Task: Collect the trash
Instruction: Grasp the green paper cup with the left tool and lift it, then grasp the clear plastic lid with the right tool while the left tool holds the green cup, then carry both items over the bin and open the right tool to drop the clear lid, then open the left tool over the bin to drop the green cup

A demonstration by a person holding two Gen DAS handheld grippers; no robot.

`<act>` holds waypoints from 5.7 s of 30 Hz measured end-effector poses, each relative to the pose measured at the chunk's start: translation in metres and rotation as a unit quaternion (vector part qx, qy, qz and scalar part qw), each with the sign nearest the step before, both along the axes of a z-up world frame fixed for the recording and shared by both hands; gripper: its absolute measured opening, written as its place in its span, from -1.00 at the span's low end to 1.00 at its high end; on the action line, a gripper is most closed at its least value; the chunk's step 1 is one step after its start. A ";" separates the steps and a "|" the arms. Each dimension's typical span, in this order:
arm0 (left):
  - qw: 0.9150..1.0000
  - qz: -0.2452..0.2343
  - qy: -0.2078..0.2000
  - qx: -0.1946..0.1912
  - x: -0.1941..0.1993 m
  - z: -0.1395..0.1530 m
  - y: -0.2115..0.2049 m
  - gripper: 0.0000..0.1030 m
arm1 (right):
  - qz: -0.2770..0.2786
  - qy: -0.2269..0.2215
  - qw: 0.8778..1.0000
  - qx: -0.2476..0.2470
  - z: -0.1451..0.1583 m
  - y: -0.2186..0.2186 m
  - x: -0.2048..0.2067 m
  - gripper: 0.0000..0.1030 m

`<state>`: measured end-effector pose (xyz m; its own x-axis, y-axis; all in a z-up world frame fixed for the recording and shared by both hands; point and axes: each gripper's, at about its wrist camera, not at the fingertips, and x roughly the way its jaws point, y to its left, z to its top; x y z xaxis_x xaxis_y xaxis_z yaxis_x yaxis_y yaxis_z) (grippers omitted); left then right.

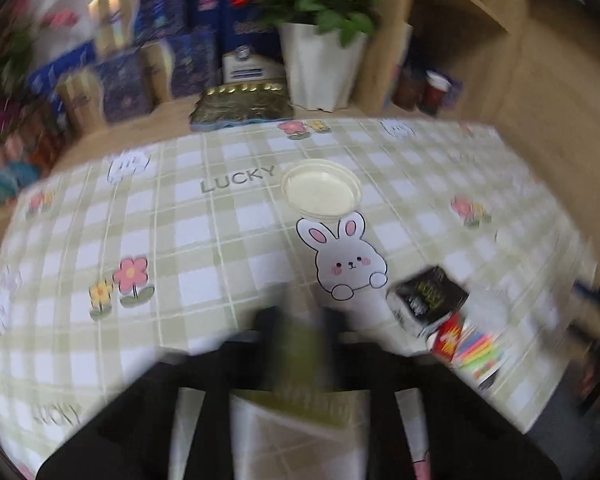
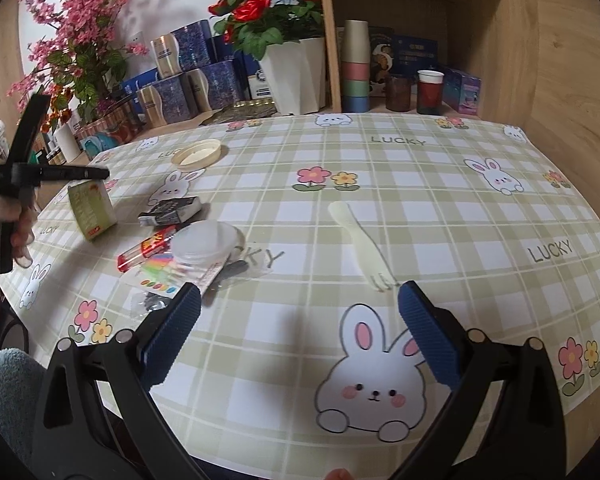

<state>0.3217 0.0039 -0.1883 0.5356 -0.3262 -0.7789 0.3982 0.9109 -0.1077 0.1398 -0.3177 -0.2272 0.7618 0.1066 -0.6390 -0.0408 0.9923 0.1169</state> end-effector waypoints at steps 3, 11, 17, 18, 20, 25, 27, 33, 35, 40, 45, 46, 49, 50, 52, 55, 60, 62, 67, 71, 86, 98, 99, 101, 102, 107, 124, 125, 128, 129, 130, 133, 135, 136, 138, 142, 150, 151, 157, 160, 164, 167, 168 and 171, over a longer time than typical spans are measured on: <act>1.000 -0.001 0.019 -0.011 -0.003 -0.007 0.001 -0.80 | 0.006 -0.006 1.000 0.000 0.006 0.009 -0.001 0.89; 0.998 -0.036 0.022 -0.046 -0.030 0.007 0.021 0.77 | 0.027 -0.003 1.000 -0.015 0.009 0.023 -0.004 0.89; 0.992 -0.071 0.102 -0.028 -0.047 -0.002 0.008 0.87 | 0.033 0.003 0.999 -0.014 0.005 0.031 -0.003 0.89; 0.990 -0.070 0.121 -0.030 -0.050 -0.009 0.002 0.87 | 0.033 0.003 0.999 -0.013 0.005 0.032 -0.001 0.89; 0.984 -0.071 0.155 -0.050 -0.055 -0.022 -0.008 0.87 | 0.034 -0.001 0.999 -0.010 0.007 0.036 -0.002 0.89; 0.978 -0.074 0.182 -0.066 -0.066 -0.042 -0.039 0.87 | 0.035 -0.003 0.999 -0.017 0.009 0.037 -0.004 0.89; 0.978 -0.074 0.185 -0.065 -0.069 -0.046 -0.050 0.86 | 0.033 0.000 0.999 -0.021 0.008 0.034 -0.006 0.89; 0.979 -0.069 0.177 -0.072 -0.077 -0.048 -0.062 0.57 | 0.014 0.009 1.000 -0.019 0.002 0.016 -0.009 0.89; 0.980 -0.061 0.164 -0.090 -0.082 -0.039 -0.056 0.57 | 0.009 0.011 1.000 -0.023 0.000 0.011 -0.009 0.89; 0.989 -0.008 0.084 -0.117 -0.101 -0.007 -0.026 0.57 | 0.007 0.033 0.999 -0.014 -0.008 0.006 0.007 0.89; 0.990 0.064 0.029 -0.126 -0.123 0.004 0.005 0.57 | 0.024 0.045 0.999 0.019 -0.011 0.016 0.038 0.89; 0.989 0.077 0.019 -0.127 -0.127 0.005 0.012 0.57 | 0.029 0.053 0.998 0.024 -0.012 0.021 0.048 0.89; 0.986 0.113 -0.006 -0.124 -0.140 0.006 0.030 0.57 | 0.044 0.072 0.996 0.020 -0.014 0.040 0.071 0.89; 0.985 0.122 -0.010 -0.122 -0.143 0.006 0.034 0.57 | 0.047 0.076 0.996 0.010 -0.015 0.047 0.075 0.88; 0.983 0.140 -0.013 -0.118 -0.151 0.002 0.047 0.57 | 0.056 0.087 0.994 -0.021 -0.017 0.063 0.087 0.87; 0.982 0.151 -0.020 -0.108 -0.158 0.000 0.055 0.57 | 0.072 0.097 0.992 -0.031 -0.019 0.079 0.099 0.65; 0.979 0.164 -0.024 -0.123 -0.170 -0.006 0.068 0.57 | 0.063 0.125 0.990 -0.024 -0.027 0.087 0.115 0.59; 0.977 0.170 -0.026 -0.129 -0.174 -0.008 0.072 0.57 | 0.056 0.139 0.989 -0.009 -0.032 0.085 0.119 0.55; 0.975 0.172 -0.022 -0.137 -0.178 -0.012 0.074 0.57 | 0.062 0.134 0.989 -0.007 -0.031 0.086 0.116 0.30; 0.975 0.169 -0.026 -0.143 -0.181 -0.010 0.071 0.57 | 0.053 0.113 0.992 0.007 -0.021 0.079 0.106 0.30; 0.981 0.125 -0.035 -0.142 -0.222 0.014 0.044 0.57 | 0.056 0.061 0.996 0.043 0.024 0.068 0.016 0.30; 0.983 0.111 -0.040 -0.141 -0.293 0.019 0.041 0.57 | 0.106 0.069 0.992 0.025 0.016 0.093 -0.089 0.30; 0.983 0.111 -0.038 -0.144 -0.299 0.018 0.041 0.57 | 0.108 0.073 0.991 0.027 0.013 0.094 -0.095 0.30; 0.982 0.111 -0.037 -0.146 -0.308 0.016 0.042 0.57 | 0.112 0.083 0.990 0.028 0.005 0.098 -0.106 0.30; 0.983 0.110 -0.036 -0.146 -0.312 0.015 0.041 0.57 | 0.114 0.088 0.989 0.026 0.001 0.099 -0.110 0.30; 0.984 0.099 -0.034 -0.141 -0.324 0.011 0.038 0.57 | 0.111 0.108 0.987 0.028 -0.017 0.102 -0.119 0.30; 0.986 0.097 -0.012 -0.136 -0.317 -0.002 0.033 0.57 | 0.112 0.101 0.988 0.046 -0.019 0.101 -0.110 0.52; 0.986 0.095 -0.011 -0.135 -0.317 -0.003 0.033 0.57 | 0.110 0.097 0.988 0.045 -0.018 0.099 -0.110 0.55; 0.986 0.091 -0.008 -0.136 -0.316 -0.004 0.032 0.57 | 0.103 0.079 0.990 0.047 -0.012 0.092 -0.110 0.69; 0.987 0.088 -0.008 -0.135 -0.315 -0.005 0.030 0.57 | 0.101 0.071 0.991 0.048 -0.010 0.088 -0.111 0.71; 0.987 0.083 -0.007 -0.134 -0.315 -0.005 0.029 0.57 | 0.098 0.066 0.992 0.047 -0.008 0.085 -0.111 0.74; 0.991 0.061 -0.013 -0.119 -0.314 -0.006 0.024 0.57 | 0.084 0.039 0.995 0.030 -0.001 0.074 -0.114 0.83; 0.994 0.039 -0.020 -0.104 -0.315 -0.007 0.019 0.58 | 0.076 0.019 0.997 0.004 0.004 0.069 -0.116 0.85; 0.995 0.026 -0.024 -0.095 -0.315 -0.008 0.016 0.58 | 0.072 0.010 0.997 -0.009 0.005 0.067 -0.118 0.87; 0.996 0.007 -0.024 -0.088 -0.315 -0.011 0.012 0.58 | 0.063 -0.012 0.997 -0.042 0.008 0.062 -0.122 0.88; 0.996 -0.023 -0.019 -0.084 -0.313 -0.020 0.005 0.58 | 0.039 -0.032 0.998 -0.038 0.010 0.045 -0.127 0.89; 0.994 -0.049 0.052 -0.083 -0.305 -0.061 -0.015 0.58 | 0.024 -0.028 0.999 -0.038 0.005 0.041 -0.126 0.89; 0.994 -0.047 0.060 -0.073 -0.303 -0.067 -0.018 0.58 | 0.026 -0.026 0.999 -0.040 0.004 0.043 -0.126 0.89; 0.993 -0.043 0.091 -0.067 -0.294 -0.083 -0.022 0.58 | 0.037 -0.023 0.998 -0.052 0.001 0.051 -0.127 0.89; 0.992 -0.041 0.098 -0.069 -0.291 -0.085 -0.022 0.58 | 0.039 -0.021 0.998 -0.053 0.001 0.052 -0.127 0.89; 0.991 -0.037 0.105 -0.078 -0.290 -0.087 -0.020 0.72 | 0.040 -0.021 0.998 -0.054 0.000 0.053 -0.127 0.89; 0.991 -0.025 0.096 -0.086 -0.290 -0.084 -0.015 0.79 | 0.041 -0.020 0.998 -0.054 0.000 0.053 -0.127 0.89; 0.992 -0.020 0.092 -0.086 -0.289 -0.082 -0.014 0.79 | 0.041 -0.020 0.998 -0.054 0.000 0.053 -0.127 0.89; 0.994 0.007 0.064 -0.086 -0.291 -0.075 -0.008 0.79 | 0.042 -0.020 0.997 -0.057 -0.001 0.054 -0.127 0.89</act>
<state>0.0310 -0.0042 -0.2632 0.4409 -0.4537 -0.7744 0.3589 0.8800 -0.3112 0.0124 -0.2632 -0.2284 0.7782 0.0982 -0.6203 -0.1258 0.9921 -0.0007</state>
